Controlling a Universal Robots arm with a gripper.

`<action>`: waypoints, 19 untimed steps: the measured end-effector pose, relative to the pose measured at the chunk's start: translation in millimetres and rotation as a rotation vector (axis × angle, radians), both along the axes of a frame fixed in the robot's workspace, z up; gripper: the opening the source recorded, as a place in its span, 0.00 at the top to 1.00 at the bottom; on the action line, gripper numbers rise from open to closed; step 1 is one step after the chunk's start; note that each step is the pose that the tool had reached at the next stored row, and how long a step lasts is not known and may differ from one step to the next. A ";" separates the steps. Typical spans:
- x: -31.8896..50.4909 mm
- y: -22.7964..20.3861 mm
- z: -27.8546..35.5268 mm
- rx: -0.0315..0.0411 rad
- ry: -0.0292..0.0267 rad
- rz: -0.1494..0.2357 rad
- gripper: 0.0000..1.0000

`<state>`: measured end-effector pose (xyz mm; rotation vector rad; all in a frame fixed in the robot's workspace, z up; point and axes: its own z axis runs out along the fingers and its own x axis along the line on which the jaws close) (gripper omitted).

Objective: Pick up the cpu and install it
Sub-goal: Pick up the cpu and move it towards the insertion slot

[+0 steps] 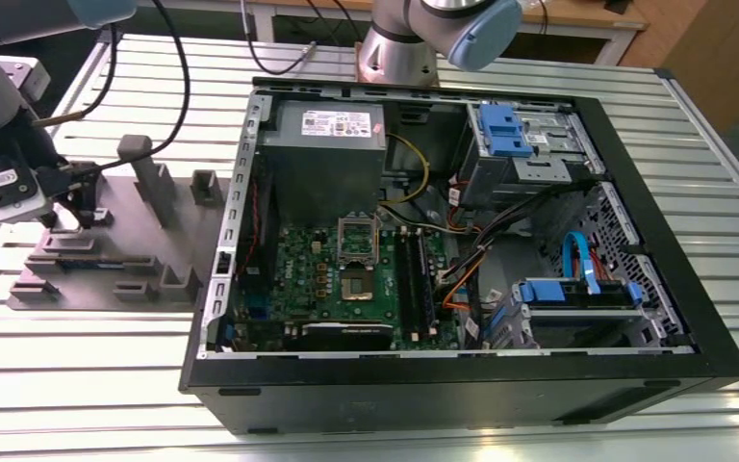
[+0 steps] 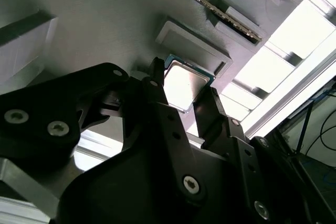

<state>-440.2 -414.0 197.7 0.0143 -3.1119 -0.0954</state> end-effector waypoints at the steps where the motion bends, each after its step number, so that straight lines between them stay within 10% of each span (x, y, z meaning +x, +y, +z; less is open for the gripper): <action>1: 0.0 0.0 1.5 0.0000 0.0001 0.000 0.53; 19: 0.0 0.0 8.3 -0.0001 0.0002 0.000 0.53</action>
